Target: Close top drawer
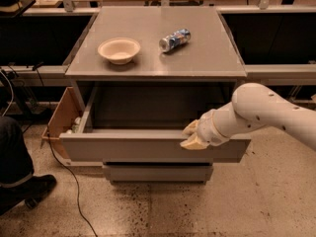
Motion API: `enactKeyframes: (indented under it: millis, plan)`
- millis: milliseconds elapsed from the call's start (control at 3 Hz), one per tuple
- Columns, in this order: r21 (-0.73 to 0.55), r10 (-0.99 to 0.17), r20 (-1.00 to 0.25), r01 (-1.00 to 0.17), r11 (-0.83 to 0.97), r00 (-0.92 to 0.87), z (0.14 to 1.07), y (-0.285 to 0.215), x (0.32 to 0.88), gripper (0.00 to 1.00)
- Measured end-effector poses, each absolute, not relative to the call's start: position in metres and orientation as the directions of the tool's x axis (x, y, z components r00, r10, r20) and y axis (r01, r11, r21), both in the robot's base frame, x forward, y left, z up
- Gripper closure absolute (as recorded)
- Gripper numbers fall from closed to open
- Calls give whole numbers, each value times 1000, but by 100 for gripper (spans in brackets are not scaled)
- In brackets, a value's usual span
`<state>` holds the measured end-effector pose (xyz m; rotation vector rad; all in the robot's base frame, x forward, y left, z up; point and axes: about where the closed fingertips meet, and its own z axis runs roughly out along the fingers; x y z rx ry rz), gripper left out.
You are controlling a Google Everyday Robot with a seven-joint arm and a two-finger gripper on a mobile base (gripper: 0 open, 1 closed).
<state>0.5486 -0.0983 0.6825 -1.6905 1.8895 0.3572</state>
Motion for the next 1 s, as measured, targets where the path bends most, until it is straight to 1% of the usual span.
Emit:
enactKeyframes:
  millis: [333, 667, 1000]
  plan:
    - [-174, -818, -574, -971, 164, -35, 684, -98, 549, 82]
    - [-202, -833, -554, -968, 149, -12, 695, -99, 574, 58]
    - [-215, -843, -538, -966, 142, -4, 702, -101, 583, 27]
